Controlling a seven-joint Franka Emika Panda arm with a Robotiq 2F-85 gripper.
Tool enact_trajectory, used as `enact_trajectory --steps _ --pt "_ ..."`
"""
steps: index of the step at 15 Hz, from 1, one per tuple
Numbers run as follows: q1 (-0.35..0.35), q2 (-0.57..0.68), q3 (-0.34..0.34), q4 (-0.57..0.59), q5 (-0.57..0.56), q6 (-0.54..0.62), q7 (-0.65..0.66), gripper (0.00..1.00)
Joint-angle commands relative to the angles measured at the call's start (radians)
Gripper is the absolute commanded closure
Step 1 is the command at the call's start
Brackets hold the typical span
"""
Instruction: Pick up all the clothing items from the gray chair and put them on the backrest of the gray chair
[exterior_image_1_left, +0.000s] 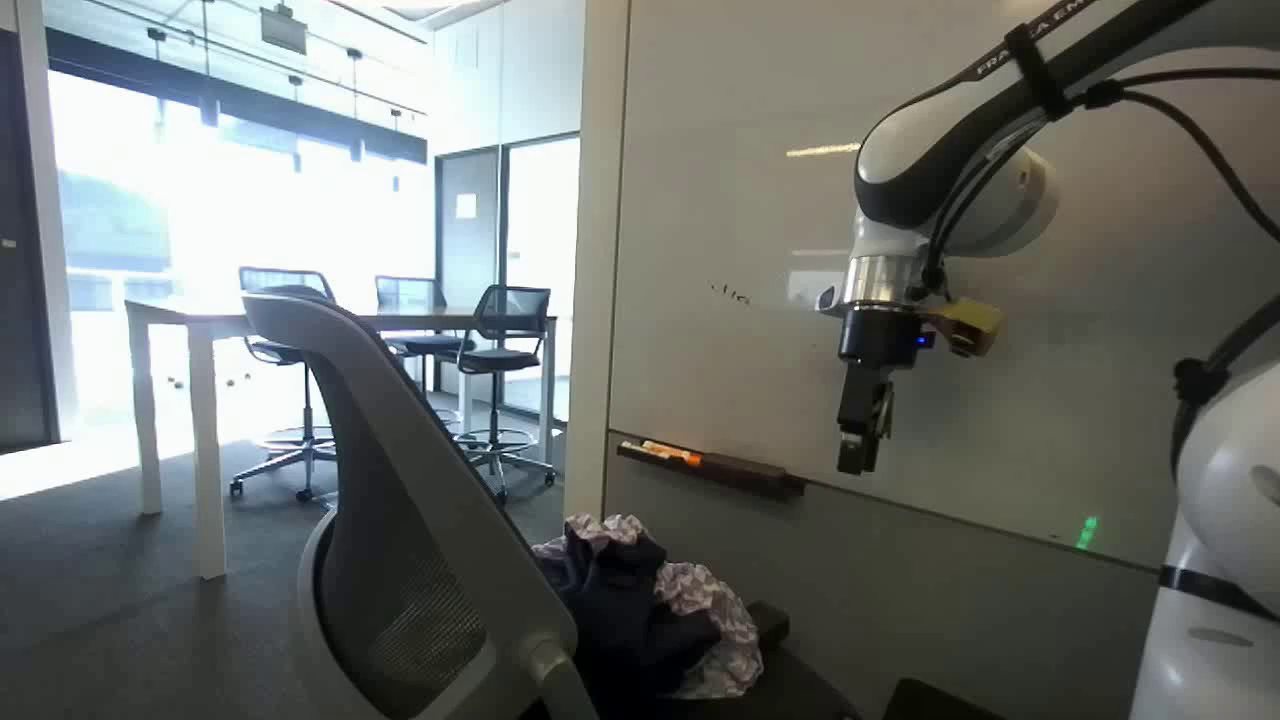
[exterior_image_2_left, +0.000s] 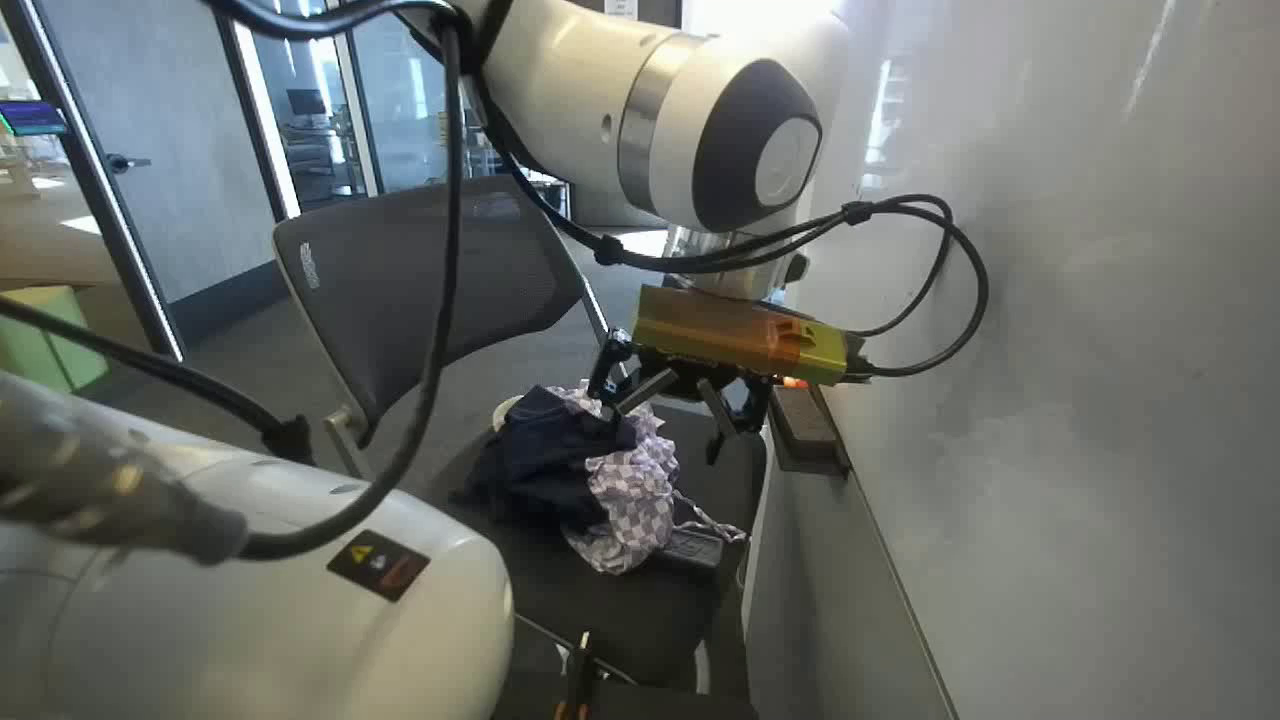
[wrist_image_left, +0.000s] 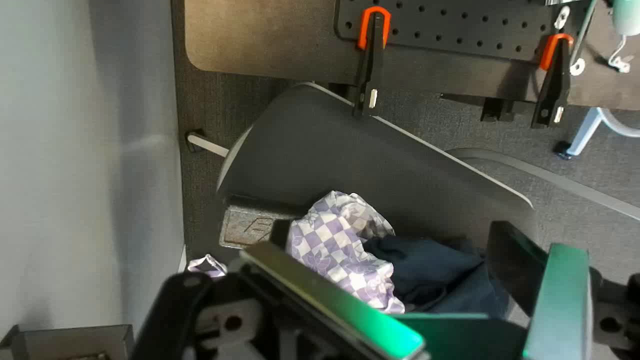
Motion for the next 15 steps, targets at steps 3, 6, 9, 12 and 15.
enact_trajectory --steps 3,6,9,12,15 --pt "-0.024 0.006 0.024 0.005 0.018 -0.001 -0.014 0.0" --pt "-0.024 0.006 0.024 0.005 0.018 -0.001 -0.014 0.0" --pt "0.025 0.082 0.027 -0.008 0.049 0.008 -0.041 0.0" --pt "0.126 0.226 0.066 -0.032 0.109 0.155 -0.07 0.0" --pt "0.214 0.348 0.128 -0.048 0.202 0.305 -0.102 0.0"
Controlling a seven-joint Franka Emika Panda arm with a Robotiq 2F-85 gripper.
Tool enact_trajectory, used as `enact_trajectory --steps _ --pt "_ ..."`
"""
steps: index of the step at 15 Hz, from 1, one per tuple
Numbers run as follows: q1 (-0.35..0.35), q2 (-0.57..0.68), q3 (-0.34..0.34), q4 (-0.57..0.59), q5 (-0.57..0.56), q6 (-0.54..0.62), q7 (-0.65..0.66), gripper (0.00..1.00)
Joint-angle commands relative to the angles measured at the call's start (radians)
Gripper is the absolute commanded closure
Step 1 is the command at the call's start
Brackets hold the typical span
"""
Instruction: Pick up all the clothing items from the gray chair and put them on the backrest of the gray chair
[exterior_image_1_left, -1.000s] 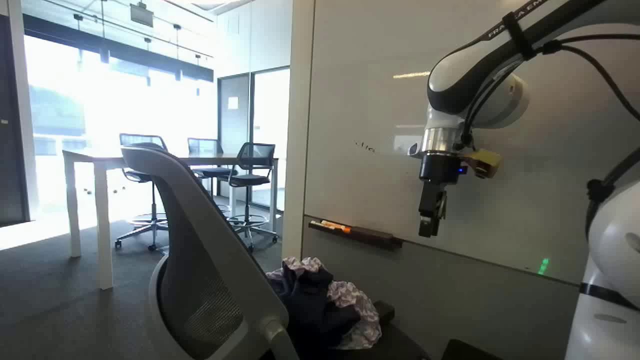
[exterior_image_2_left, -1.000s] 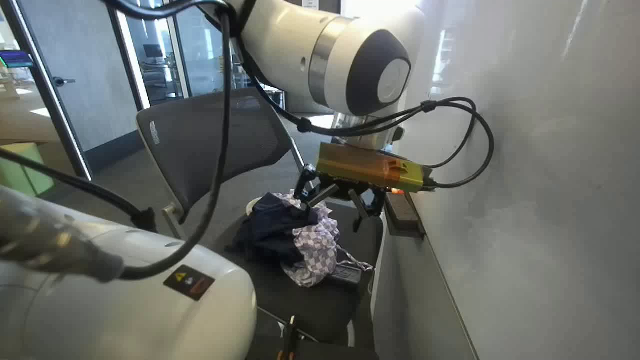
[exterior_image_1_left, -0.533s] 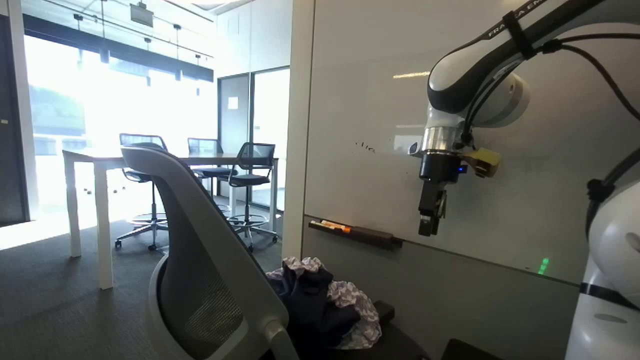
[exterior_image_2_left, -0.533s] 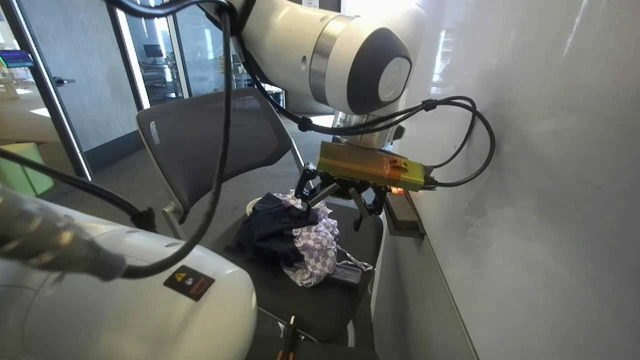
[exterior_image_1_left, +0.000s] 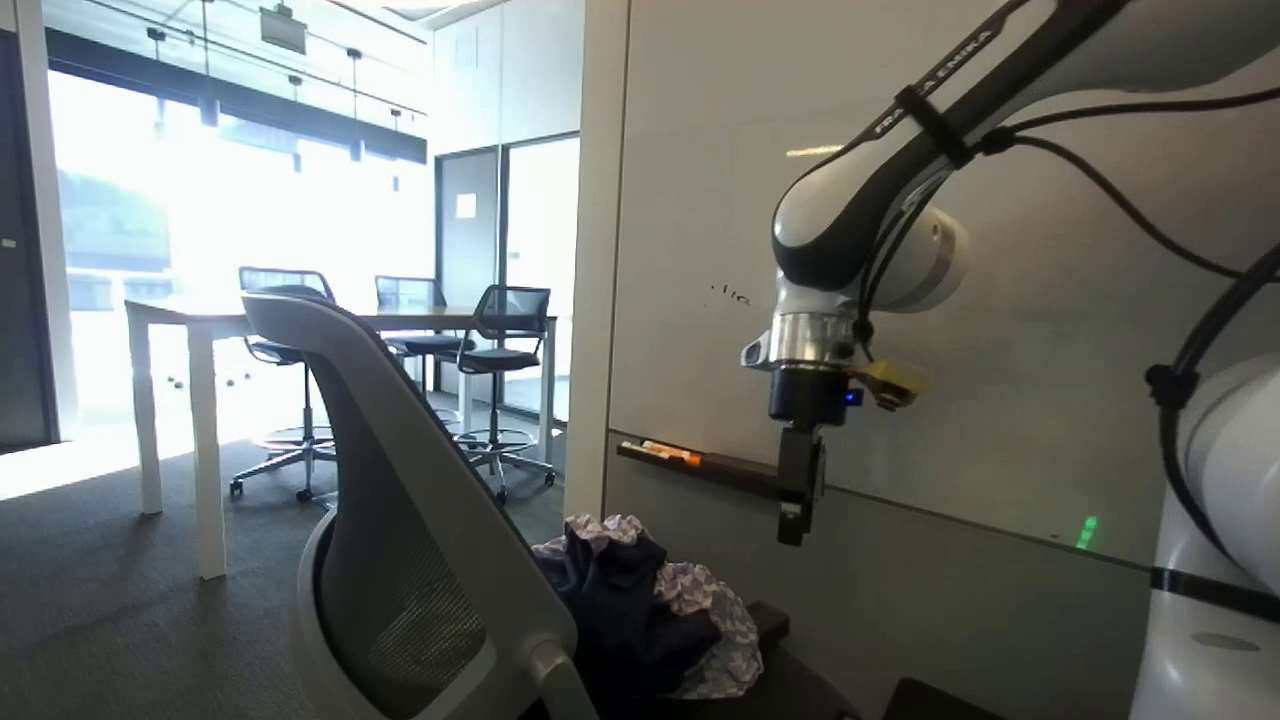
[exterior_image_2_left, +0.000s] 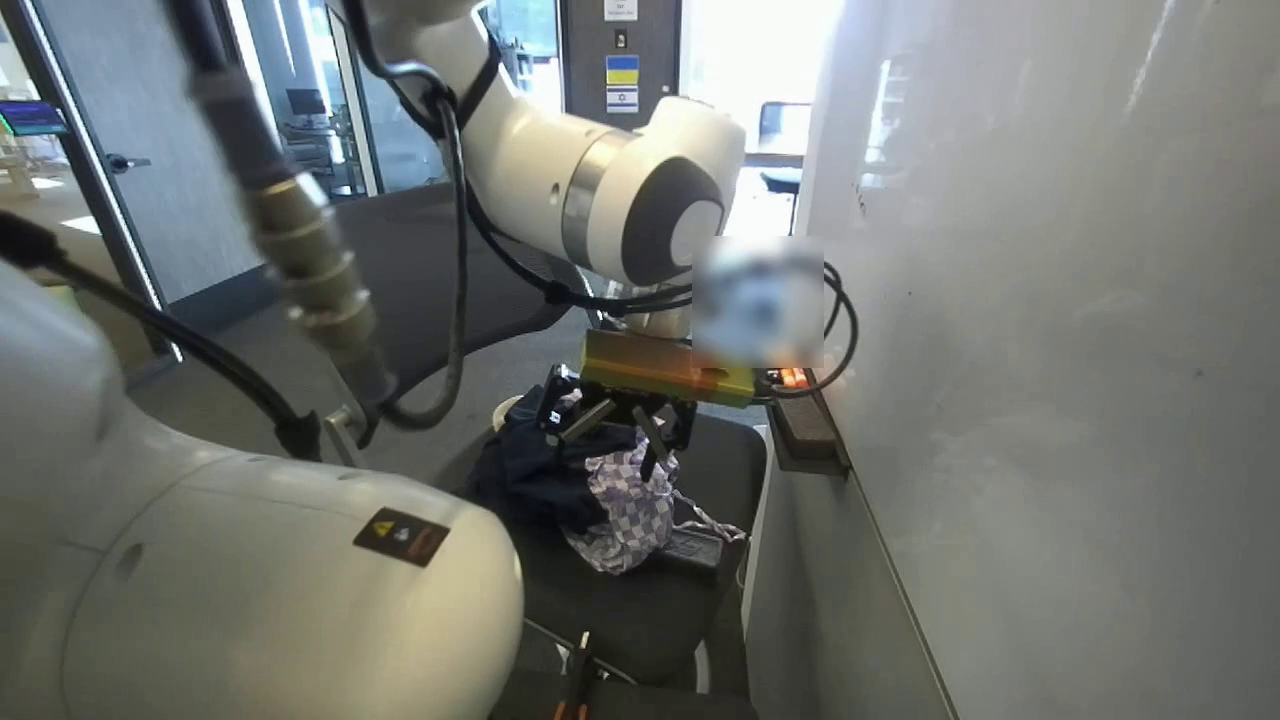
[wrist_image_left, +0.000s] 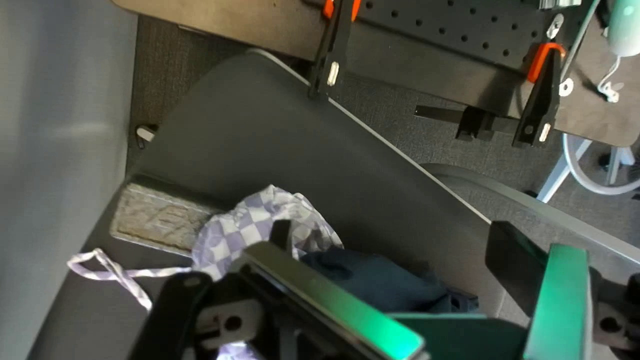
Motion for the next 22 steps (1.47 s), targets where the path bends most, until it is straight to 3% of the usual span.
enact_trajectory --steps 1,4,8,14,16,19,20,22 --pt "0.103 0.217 0.079 -0.001 0.11 0.221 -0.082 0.0" --pt "0.11 0.37 0.154 0.028 0.096 0.397 -0.141 0.0" --pt "0.088 0.447 0.236 0.056 0.135 0.52 -0.153 0.0" --pt "0.072 0.512 0.319 0.05 0.224 0.562 -0.202 0.0" --pt "0.056 0.552 0.338 0.042 0.244 0.637 -0.244 0.0" --pt "0.014 0.623 0.39 0.034 0.253 0.869 -0.352 0.0" --pt "0.035 0.647 0.38 0.031 0.295 0.945 -0.402 0.0" --pt "-0.017 0.679 0.453 0.028 0.35 1.028 -0.472 0.0"
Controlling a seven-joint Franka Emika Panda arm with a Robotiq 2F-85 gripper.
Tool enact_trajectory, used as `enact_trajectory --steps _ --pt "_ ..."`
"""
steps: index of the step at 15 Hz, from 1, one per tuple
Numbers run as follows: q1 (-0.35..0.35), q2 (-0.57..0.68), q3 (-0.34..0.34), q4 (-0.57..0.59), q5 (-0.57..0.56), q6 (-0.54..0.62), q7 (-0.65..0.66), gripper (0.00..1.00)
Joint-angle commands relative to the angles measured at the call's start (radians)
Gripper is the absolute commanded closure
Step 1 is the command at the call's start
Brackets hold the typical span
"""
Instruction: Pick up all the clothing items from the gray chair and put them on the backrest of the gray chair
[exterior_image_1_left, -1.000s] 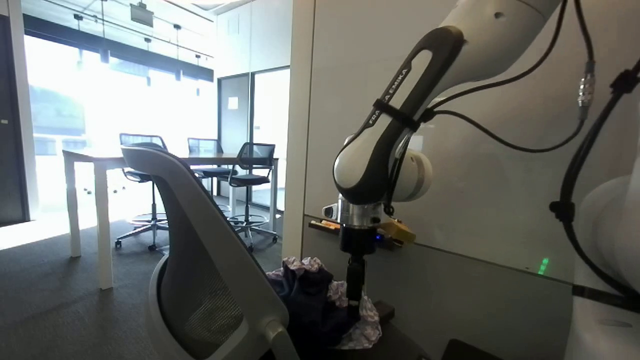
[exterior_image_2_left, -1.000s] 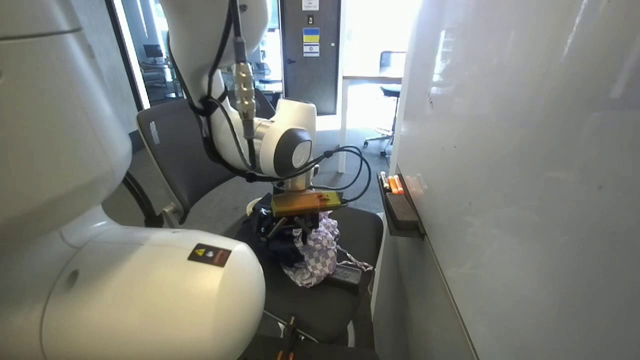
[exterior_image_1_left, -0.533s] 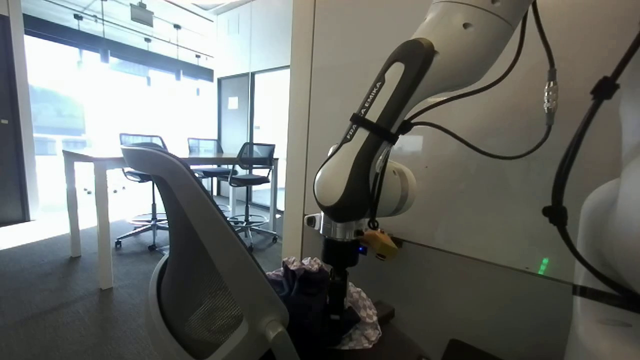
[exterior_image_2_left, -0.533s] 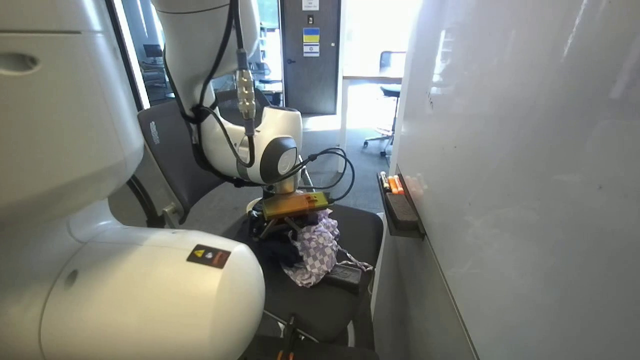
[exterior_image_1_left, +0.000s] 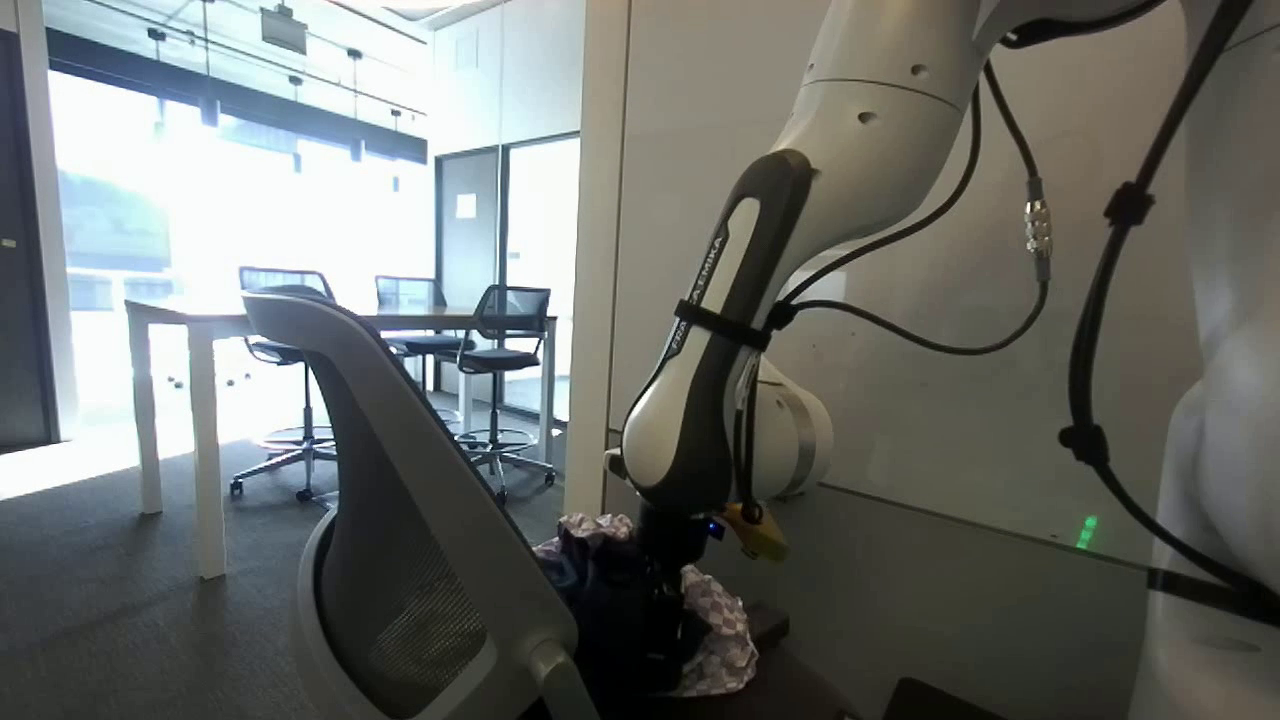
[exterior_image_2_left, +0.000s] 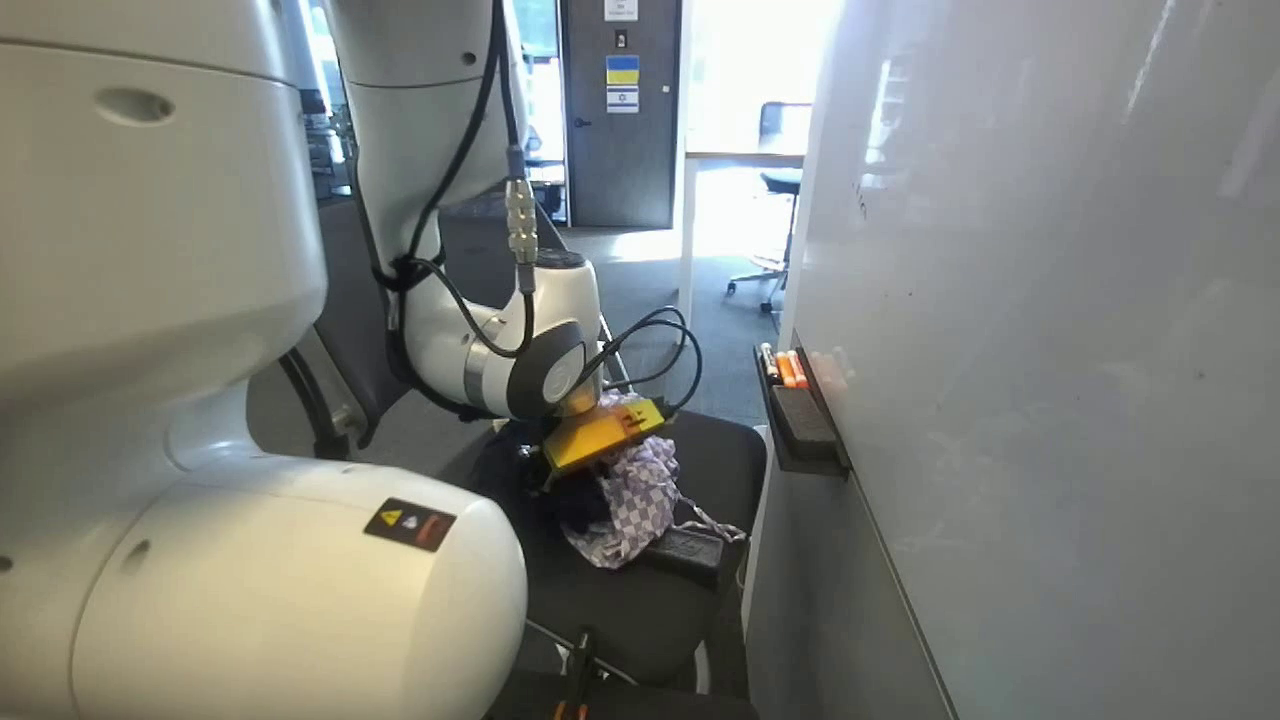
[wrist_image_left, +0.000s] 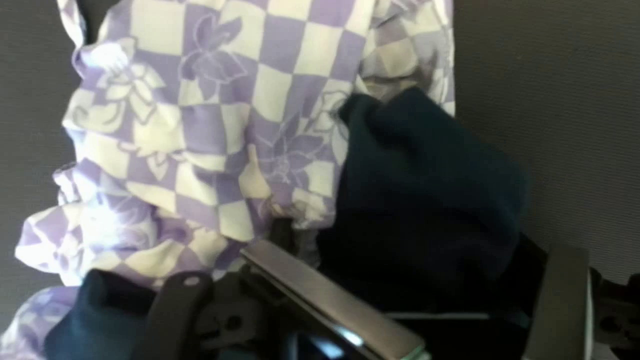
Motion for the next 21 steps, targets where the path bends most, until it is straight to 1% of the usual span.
enact_trajectory --steps 1,2,4,5,6,7,8,11,12,14,15,17,18,19,20,21 --pt "-0.094 0.063 0.132 0.0 0.103 0.16 -0.139 0.25" --pt "-0.129 0.073 0.175 0.0 0.108 0.18 -0.147 0.25" --pt "-0.191 0.085 0.243 0.0 0.105 0.183 -0.143 0.41" --pt "-0.214 0.081 0.265 0.0 0.1 0.171 -0.14 0.49" --pt "-0.225 0.078 0.269 0.0 0.095 0.159 -0.141 0.57" --pt "-0.204 0.063 0.236 0.0 0.089 0.132 -0.141 0.64" --pt "-0.209 0.054 0.234 0.0 0.091 0.125 -0.142 0.73" --pt "-0.093 -0.009 0.073 0.005 0.066 0.015 -0.107 0.94" --pt "-0.066 -0.03 0.03 0.008 0.045 -0.024 -0.083 0.98" --pt "-0.036 -0.106 -0.017 0.004 -0.01 -0.115 -0.024 0.95" --pt "-0.082 -0.171 0.02 -0.026 -0.076 -0.143 0.048 0.97" --pt "-0.073 -0.262 0.041 -0.007 -0.053 -0.212 0.071 0.95" --pt "-0.057 -0.307 0.035 0.0 -0.058 -0.235 0.099 0.94" --pt "-0.045 -0.368 0.033 -0.015 -0.075 -0.244 0.148 0.92" --pt "-0.034 -0.411 0.032 -0.01 -0.083 -0.252 0.198 0.92" --pt "-0.034 -0.451 0.037 -0.009 -0.119 -0.245 0.27 0.93"
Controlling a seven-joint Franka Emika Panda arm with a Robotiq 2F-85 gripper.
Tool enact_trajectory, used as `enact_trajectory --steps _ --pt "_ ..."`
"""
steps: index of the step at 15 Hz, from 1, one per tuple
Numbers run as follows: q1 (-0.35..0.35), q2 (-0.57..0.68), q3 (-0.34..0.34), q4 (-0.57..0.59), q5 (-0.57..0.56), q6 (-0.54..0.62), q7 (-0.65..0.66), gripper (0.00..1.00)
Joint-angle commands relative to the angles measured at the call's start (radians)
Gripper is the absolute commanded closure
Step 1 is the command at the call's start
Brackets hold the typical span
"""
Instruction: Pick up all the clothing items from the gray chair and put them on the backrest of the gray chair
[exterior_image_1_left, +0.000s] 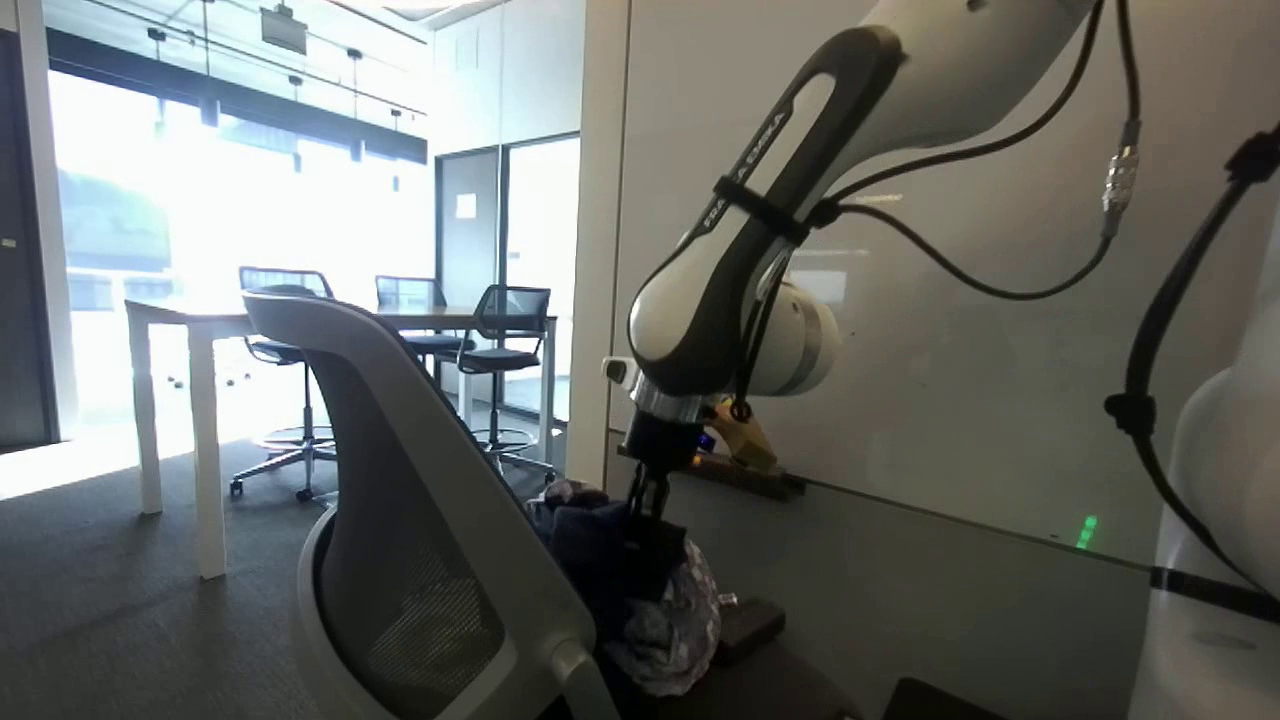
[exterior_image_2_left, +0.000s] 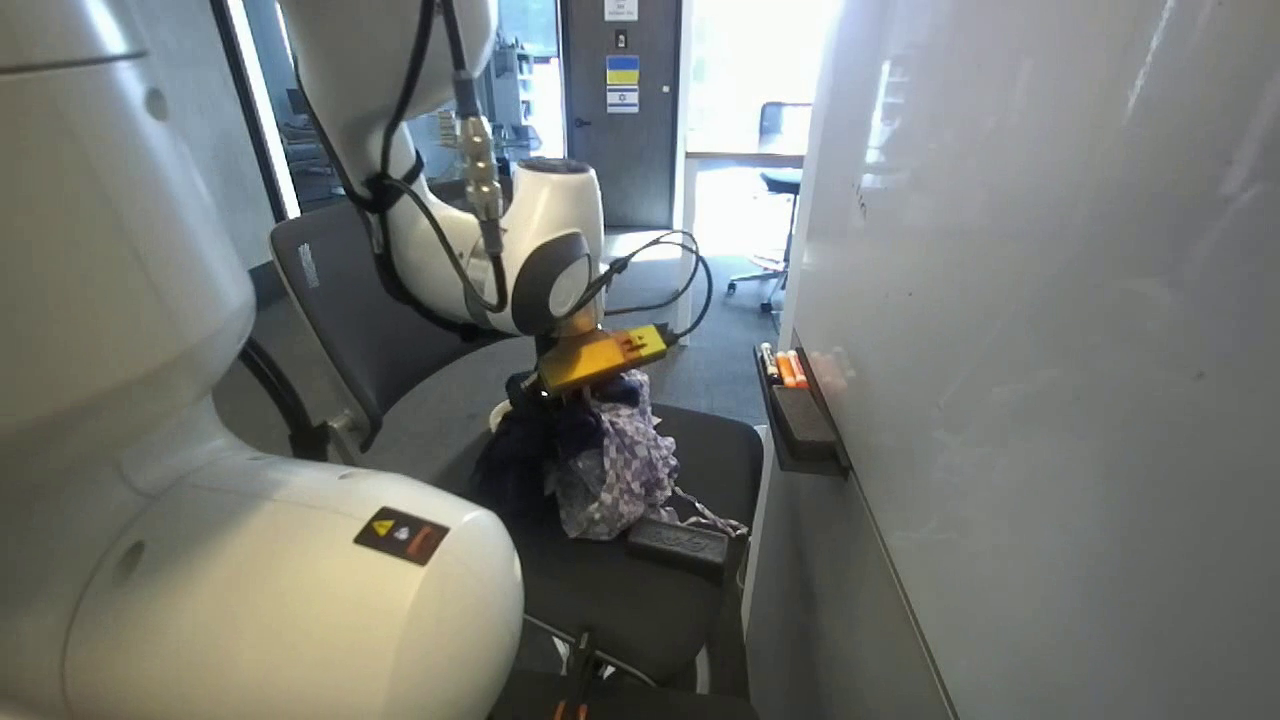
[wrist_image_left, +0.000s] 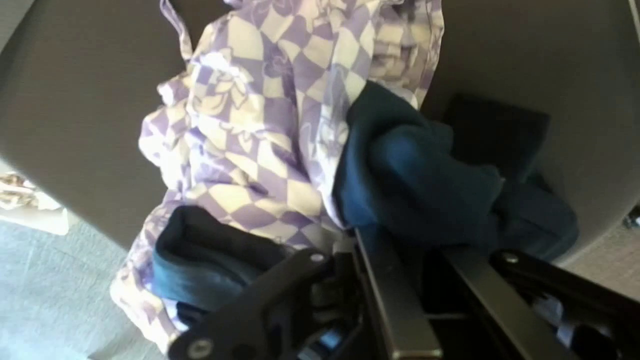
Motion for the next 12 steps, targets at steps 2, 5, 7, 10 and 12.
enact_trajectory --steps 2,5,7,10,12 --pt "0.017 -0.257 0.021 -0.023 -0.132 -0.026 0.282 0.93" --pt "0.036 -0.381 0.039 -0.016 -0.195 -0.026 0.444 0.9" --pt "0.067 -0.468 0.043 -0.011 -0.205 -0.022 0.524 0.9" --pt "0.118 -0.574 0.052 0.008 -0.193 -0.011 0.609 0.9" --pt "0.142 -0.618 0.069 0.024 -0.193 0.01 0.657 0.91"
